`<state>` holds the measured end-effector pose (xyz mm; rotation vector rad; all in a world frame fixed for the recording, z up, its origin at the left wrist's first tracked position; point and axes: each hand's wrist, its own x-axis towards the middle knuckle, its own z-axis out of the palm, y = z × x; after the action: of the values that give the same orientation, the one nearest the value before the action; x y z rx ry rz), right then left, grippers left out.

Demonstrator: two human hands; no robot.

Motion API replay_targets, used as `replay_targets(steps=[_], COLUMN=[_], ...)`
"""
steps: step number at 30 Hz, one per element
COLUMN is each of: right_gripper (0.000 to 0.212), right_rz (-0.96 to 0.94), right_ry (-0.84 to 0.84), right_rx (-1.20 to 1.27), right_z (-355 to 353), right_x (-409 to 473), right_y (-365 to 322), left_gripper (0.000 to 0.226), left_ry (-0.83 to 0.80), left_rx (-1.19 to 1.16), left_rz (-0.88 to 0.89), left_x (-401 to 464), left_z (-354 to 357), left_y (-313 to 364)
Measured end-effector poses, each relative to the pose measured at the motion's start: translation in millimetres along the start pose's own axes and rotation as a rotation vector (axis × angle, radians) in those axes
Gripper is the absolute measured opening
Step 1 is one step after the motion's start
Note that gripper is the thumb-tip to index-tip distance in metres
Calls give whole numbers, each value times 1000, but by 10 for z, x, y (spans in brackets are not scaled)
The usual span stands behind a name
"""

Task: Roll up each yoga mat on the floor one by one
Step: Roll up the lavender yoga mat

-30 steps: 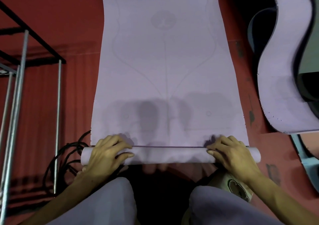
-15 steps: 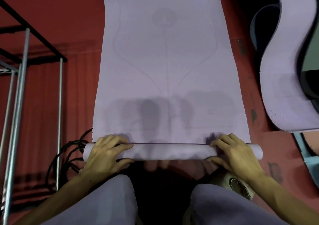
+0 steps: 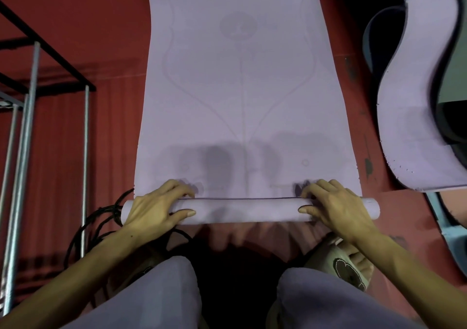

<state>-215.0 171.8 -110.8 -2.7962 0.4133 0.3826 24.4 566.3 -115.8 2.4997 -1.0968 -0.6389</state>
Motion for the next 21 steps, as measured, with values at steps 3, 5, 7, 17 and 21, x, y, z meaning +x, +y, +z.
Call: replay_targets(steps=[3,5,7,17,21], right_gripper=[40,34,37,70,57], right_rz=[44,57,46,-50,-88], right_ry=[110,215,274,187,125], right_rx=[54,18,-48,-109,30], right_z=[67,139,181,209,118], right_x=[-51,-95,-160,-263,-247], right_y=[-40,-98,-180,-181,-77], left_gripper=[34,32,31,60,59], left_ry=[63,160,228,125,57], left_rx=[-34,43,122,329,319], left_rz=[25,59,61,144,139], left_x=[-56,-87,-102,-134,-114], left_z=[61,126,163,56,-75], left_y=[42,50,89,80,101])
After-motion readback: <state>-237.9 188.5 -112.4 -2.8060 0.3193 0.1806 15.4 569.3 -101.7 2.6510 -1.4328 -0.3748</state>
